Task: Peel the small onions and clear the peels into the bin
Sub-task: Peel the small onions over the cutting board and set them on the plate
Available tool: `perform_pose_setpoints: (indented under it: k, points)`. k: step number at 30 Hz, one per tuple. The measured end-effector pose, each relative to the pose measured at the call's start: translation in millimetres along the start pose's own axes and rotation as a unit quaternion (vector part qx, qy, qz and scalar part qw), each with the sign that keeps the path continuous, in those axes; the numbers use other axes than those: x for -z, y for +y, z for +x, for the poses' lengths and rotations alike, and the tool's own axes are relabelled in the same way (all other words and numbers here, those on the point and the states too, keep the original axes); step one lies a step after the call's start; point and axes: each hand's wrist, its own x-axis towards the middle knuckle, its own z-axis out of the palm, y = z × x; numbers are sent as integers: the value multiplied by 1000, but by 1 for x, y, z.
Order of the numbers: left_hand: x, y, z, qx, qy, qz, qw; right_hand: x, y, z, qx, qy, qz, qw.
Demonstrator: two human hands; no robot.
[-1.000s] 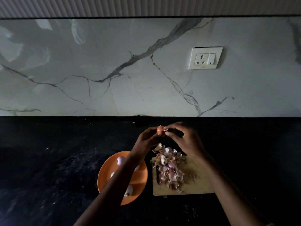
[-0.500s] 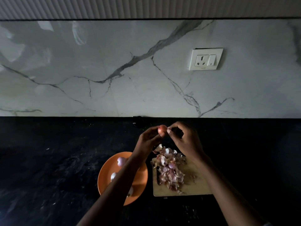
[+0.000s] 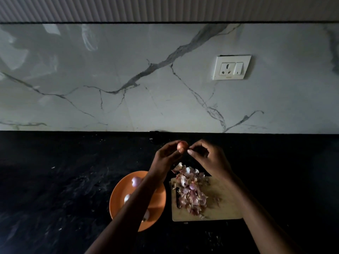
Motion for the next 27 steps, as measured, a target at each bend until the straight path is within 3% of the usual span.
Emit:
perform_pose_setpoints:
  k: [13,18,27]
  points:
    - [-2,-4,0,17,14,-27,999,-7,-1,2,-28,26,-6,999]
    - [-2,-3,0,20,1,-17,1000,-10,-2,3,-20,-8,-67,998]
    - [2,-6,-3,72,-17,-126,989,-6,-1,6,-24,32,-42,998]
